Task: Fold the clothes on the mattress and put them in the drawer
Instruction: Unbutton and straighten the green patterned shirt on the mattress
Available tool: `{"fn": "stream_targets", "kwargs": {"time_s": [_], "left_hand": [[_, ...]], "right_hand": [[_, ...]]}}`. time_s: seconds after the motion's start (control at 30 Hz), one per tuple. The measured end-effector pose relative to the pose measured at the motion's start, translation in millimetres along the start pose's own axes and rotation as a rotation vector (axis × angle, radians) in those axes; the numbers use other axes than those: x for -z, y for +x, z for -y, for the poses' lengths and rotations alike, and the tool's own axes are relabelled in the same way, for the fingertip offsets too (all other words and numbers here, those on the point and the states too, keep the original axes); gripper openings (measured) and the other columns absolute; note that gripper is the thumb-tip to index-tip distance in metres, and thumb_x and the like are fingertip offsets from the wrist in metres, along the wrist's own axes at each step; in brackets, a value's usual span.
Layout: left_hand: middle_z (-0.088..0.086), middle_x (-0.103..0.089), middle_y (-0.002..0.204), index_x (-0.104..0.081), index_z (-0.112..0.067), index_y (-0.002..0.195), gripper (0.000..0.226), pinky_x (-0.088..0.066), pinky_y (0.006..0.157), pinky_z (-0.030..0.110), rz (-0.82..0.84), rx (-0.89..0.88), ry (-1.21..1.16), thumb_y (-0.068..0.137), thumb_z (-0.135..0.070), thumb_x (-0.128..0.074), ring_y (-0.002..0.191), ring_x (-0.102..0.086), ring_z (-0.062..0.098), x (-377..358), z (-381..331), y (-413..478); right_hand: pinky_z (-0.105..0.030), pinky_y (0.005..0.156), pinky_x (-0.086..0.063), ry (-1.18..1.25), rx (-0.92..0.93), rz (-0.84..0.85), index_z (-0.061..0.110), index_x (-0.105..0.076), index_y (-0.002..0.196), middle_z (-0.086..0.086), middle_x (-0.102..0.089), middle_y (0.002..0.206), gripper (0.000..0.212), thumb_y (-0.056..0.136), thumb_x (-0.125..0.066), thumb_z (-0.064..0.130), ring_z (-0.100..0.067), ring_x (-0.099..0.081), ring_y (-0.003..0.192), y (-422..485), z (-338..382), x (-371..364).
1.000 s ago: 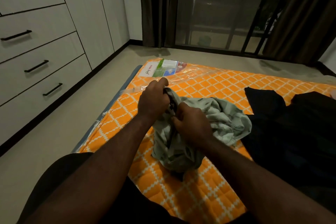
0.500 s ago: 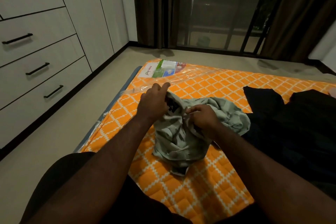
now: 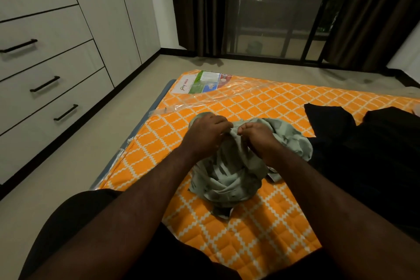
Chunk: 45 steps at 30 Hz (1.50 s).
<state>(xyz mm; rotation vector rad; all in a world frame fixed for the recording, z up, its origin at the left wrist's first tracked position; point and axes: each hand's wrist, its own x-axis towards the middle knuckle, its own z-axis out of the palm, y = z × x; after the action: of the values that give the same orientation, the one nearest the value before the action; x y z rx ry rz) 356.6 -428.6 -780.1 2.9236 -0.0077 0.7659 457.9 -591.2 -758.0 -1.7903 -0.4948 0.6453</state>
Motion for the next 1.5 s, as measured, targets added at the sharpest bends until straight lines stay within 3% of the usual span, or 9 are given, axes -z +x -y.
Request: {"fn": "stream_targets", "kwargs": {"time_s": [0.17,0.27,0.4,0.57,0.73,1.0,1.23,1.37,1.5], "left_hand": [[0.003,-0.066,0.076,-0.07,-0.015,0.084,0.008,-0.045,0.065,0.04,-0.052,0.052,0.082,0.08,-0.017,-0.063,0.076,-0.058,0.026,0,-4,3],[0.003,-0.058,0.068,-0.064,-0.014,0.081,0.006,-0.039,0.058,0.035,-0.091,0.138,0.051,0.081,-0.02,-0.064,0.064,-0.053,0.026,6,-6,2],[0.005,-0.056,0.073,-0.062,-0.013,0.088,0.004,-0.026,0.059,0.032,-0.159,0.277,-0.02,0.087,-0.017,-0.063,0.067,-0.049,0.024,9,-4,2],[0.007,-0.058,0.08,-0.06,-0.013,0.096,0.012,-0.038,0.058,0.036,-0.165,0.267,-0.023,0.089,-0.023,-0.056,0.072,-0.052,0.027,11,-4,1],[0.005,-0.055,0.082,-0.058,-0.014,0.092,0.021,-0.034,0.057,0.032,-0.11,0.22,0.071,0.087,-0.03,-0.071,0.071,-0.048,0.024,6,-1,1],[0.01,-0.056,0.083,-0.061,-0.012,0.089,0.015,-0.04,0.057,0.037,-0.078,0.42,0.1,0.078,-0.007,-0.069,0.077,-0.051,0.032,12,22,-7],[0.011,-0.056,0.087,-0.063,-0.01,0.094,0.006,-0.043,0.058,0.039,-0.122,0.527,0.009,0.092,-0.015,-0.062,0.077,-0.052,0.032,10,22,-8],[0.011,-0.056,0.091,-0.059,-0.013,0.106,0.014,-0.035,0.057,0.034,-0.112,0.553,-0.003,0.096,-0.024,-0.057,0.076,-0.055,0.034,11,13,-10],[0.011,-0.062,0.098,-0.044,-0.026,0.131,0.044,-0.048,0.059,0.039,-0.042,0.523,-0.094,0.091,-0.022,-0.063,0.08,-0.06,0.033,16,8,-9]], "right_hand": [[-0.04,0.067,-0.054,-0.529,0.209,-0.129,0.019,-0.068,0.089,-0.001,-0.065,0.082,0.015,0.092,-0.06,0.031,-0.021,-0.061,0.075,-1,3,-6],[-0.038,0.076,-0.051,-0.895,0.516,-0.304,0.027,-0.071,0.098,-0.002,-0.062,0.102,0.027,0.088,-0.063,0.05,-0.024,-0.054,0.096,-11,6,-10],[-0.033,0.063,-0.039,-1.087,0.631,-0.26,0.022,-0.065,0.106,-0.002,-0.061,0.099,0.03,0.092,-0.06,0.049,-0.026,-0.06,0.089,-15,12,-21],[-0.036,0.058,-0.042,-1.001,0.578,-0.225,0.019,-0.059,0.106,-0.003,-0.057,0.095,0.014,0.097,-0.052,0.028,-0.031,-0.061,0.082,-15,3,-16],[-0.036,0.064,-0.049,-0.937,0.572,-0.339,0.026,-0.066,0.119,-0.005,-0.06,0.103,0.027,0.096,-0.053,0.023,-0.03,-0.063,0.084,-12,9,-2],[-0.036,0.064,-0.05,-0.833,0.561,-0.47,0.031,-0.068,0.12,-0.001,-0.062,0.106,0.03,0.097,-0.054,0.018,-0.027,-0.063,0.088,-5,12,22],[-0.044,0.072,-0.056,-0.821,0.525,-0.46,0.032,-0.071,0.118,0.0,-0.066,0.105,0.029,0.096,-0.056,0.021,-0.028,-0.062,0.098,-3,9,27],[-0.043,0.067,-0.056,-0.875,0.444,-0.405,0.036,-0.069,0.118,-0.001,-0.056,0.1,0.025,0.1,-0.052,0.033,-0.029,-0.06,0.087,-8,-1,15],[-0.038,0.063,-0.055,-0.738,0.391,-0.378,0.032,-0.071,0.099,0.007,-0.064,0.083,0.018,0.095,-0.054,0.032,-0.022,-0.062,0.077,-5,-4,13]]}}
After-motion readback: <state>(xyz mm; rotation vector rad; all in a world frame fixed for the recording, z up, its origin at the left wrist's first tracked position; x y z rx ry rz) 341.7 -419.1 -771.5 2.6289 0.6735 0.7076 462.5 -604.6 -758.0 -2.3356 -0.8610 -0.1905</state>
